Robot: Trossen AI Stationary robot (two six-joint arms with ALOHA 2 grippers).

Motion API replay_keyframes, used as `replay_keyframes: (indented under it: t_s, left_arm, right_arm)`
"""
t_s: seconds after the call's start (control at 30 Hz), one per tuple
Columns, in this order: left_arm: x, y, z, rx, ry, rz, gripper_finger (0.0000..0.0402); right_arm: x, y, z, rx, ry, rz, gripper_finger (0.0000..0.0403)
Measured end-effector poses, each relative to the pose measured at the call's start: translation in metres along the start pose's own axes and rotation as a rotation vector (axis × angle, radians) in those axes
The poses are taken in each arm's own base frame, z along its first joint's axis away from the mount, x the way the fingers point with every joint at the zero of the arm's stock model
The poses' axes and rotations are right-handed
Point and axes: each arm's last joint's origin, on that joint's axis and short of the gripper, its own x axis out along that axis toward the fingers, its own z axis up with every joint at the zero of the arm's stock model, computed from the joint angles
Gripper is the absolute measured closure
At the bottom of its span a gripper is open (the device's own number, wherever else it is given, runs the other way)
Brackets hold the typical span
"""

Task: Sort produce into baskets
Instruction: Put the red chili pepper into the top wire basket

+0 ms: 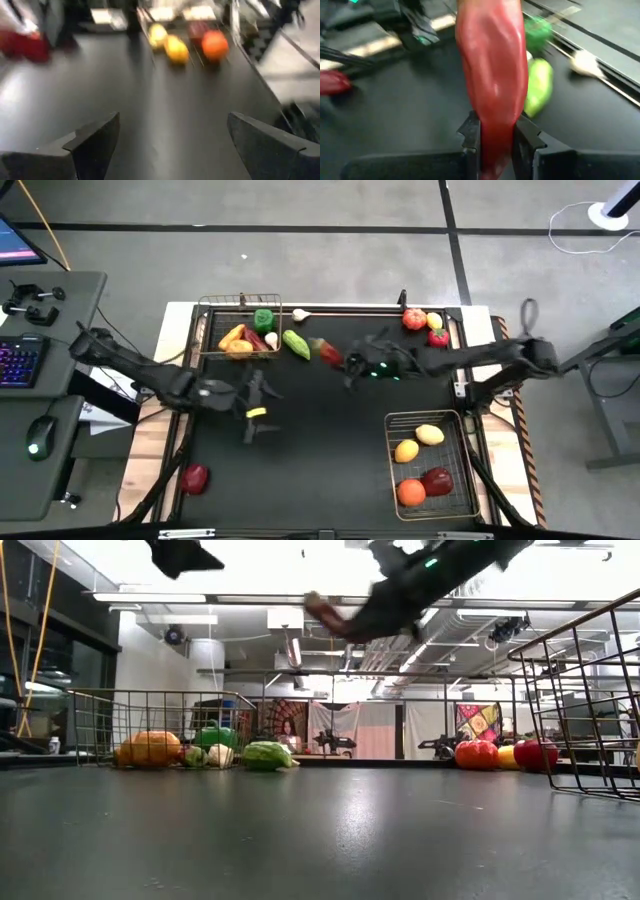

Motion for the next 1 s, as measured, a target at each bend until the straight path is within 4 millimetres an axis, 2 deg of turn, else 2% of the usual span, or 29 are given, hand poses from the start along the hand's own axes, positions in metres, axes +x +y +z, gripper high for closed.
replay_keyframes:
  t_s: [0.1, 0.2, 0.4, 0.53, 0.73, 1.0]
  left_arm:
    - [-0.019, -0.002, 0.006, -0.003, -0.087, 0.120, 0.0044]
    - [-0.029, -0.004, 0.002, 0.006, -0.123, 0.253, 0.0044]
    - [-0.036, -0.005, -0.005, -0.009, -0.174, 0.514, 0.0044]
    - [-0.038, -0.009, -0.005, -0.020, -0.188, 0.531, 0.0044]
    - [-0.041, -0.015, -0.007, -0.010, -0.193, 0.496, 0.0044]
    - [-0.041, -0.017, -0.007, -0.038, -0.202, 0.485, 0.0044]
  right_arm:
    - [0.036, -0.004, 0.009, 0.006, -0.076, 0.096, 0.0357]
    - [0.070, -0.007, 0.024, 0.009, -0.109, 0.140, 0.0357]
    - [0.132, -0.006, 0.057, -0.046, -0.104, 0.170, 0.0356]
    - [0.162, -0.014, 0.073, -0.044, -0.094, 0.132, 0.0356]
    - [0.188, -0.026, 0.088, -0.030, -0.088, 0.098, 0.0350]
    - [0.198, -0.028, 0.101, 0.017, -0.126, 0.098, 0.0289]
